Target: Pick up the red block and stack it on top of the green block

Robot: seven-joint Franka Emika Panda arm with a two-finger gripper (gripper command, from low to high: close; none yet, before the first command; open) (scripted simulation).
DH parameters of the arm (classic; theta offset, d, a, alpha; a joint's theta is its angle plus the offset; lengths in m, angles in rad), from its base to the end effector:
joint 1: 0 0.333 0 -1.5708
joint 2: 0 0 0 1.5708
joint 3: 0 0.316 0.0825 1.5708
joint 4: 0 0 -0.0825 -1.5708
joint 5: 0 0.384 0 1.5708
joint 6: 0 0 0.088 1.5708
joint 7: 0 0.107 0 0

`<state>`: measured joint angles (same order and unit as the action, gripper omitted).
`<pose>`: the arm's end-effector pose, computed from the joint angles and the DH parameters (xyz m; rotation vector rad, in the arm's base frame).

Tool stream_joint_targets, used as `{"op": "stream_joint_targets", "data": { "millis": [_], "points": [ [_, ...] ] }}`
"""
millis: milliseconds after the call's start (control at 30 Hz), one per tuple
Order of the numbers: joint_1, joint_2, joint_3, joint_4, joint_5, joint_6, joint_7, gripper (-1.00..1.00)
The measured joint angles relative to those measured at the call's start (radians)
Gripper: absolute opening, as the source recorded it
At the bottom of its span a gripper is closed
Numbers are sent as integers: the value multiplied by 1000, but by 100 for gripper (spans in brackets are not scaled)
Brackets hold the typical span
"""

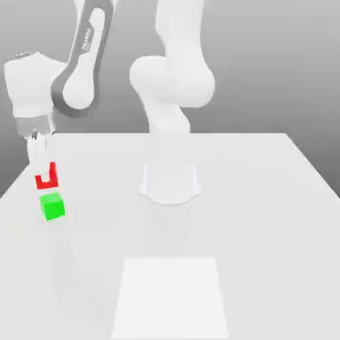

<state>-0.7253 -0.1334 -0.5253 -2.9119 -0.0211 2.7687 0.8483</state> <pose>0.1161 -0.3177 0.2139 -1.5656 2.6501 0.0226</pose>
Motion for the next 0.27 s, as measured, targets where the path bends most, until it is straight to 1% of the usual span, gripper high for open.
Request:
{"op": "stream_joint_targets", "data": {
  "millis": [100, 167, 233, 267],
  "points": [
    [33, 69, -4, 3, 108, 56, -75, -100],
    [46, 111, -2, 4, 156, 95, -109, -100],
    [56, 148, -6, 4, 171, 136, -119, -100],
    [55, 165, -10, 4, 161, 158, -111, -100]
  ]
}}
